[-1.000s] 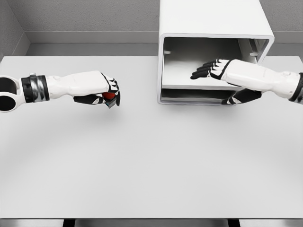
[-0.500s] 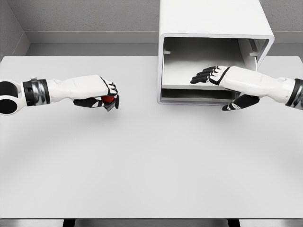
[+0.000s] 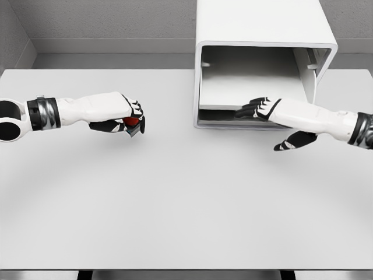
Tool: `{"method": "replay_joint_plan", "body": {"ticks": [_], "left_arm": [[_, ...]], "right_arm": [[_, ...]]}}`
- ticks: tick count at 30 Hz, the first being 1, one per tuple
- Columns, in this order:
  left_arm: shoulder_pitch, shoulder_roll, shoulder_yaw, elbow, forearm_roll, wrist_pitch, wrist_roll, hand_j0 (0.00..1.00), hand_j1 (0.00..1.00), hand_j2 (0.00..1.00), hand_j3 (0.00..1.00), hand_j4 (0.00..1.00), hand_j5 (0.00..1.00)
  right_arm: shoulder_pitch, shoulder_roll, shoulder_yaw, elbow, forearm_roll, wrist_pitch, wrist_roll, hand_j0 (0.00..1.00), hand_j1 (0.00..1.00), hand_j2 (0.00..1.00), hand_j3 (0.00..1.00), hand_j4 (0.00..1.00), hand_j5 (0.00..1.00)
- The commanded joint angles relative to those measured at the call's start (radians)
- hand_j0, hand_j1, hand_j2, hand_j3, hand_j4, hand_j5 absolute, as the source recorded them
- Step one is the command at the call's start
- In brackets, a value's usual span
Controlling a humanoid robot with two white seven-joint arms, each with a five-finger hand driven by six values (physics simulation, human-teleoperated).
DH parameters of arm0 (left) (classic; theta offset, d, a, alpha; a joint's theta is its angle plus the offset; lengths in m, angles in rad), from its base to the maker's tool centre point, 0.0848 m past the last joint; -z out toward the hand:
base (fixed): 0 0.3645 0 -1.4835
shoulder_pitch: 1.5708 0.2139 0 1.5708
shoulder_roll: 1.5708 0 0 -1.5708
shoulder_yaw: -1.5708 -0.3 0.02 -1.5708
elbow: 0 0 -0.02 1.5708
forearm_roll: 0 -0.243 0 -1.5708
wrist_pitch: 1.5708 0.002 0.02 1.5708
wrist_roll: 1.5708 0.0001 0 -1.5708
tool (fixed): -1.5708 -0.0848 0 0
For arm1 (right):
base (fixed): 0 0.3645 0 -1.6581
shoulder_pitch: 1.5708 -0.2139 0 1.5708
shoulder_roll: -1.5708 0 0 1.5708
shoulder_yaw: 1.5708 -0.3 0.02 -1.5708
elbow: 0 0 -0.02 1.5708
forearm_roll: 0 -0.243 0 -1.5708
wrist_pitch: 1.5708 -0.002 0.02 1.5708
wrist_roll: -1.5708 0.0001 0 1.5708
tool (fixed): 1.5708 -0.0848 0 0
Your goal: Slide open multi-storey tabletop storage cabinets and put open load switch and slide close multi-storey tabletop storage cabinets
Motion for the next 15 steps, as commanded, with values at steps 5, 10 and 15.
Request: {"method": "replay_joint_plan", "body": {"ticks": [5, 10, 15], "left_arm": [[0.000, 0.001, 0.006, 0.000, 0.009, 0.000, 0.001, 0.46, 0.46, 0.46, 0.46, 0.46, 0.46], [0.000, 0.001, 0.006, 0.006, 0.009, 0.000, 0.001, 0.46, 0.46, 0.46, 0.46, 0.46, 0.46], [0.000, 0.001, 0.004, 0.008, 0.009, 0.000, 0.001, 0.46, 0.46, 0.46, 0.46, 0.46, 0.46]], "right_arm": [[0.000, -0.023, -0.038, -0.049, -0.011, 0.003, -0.001, 1.00, 1.00, 1.00, 1.00, 1.00, 1.00], [0.000, 0.010, -0.035, 0.036, -0.014, 0.003, 0.001, 1.00, 1.00, 1.00, 1.00, 1.00, 1.00], [-0.011, 0.014, -0.032, 0.077, -0.006, 0.003, 0.004, 1.00, 1.00, 1.00, 1.00, 1.00, 1.00]]}}
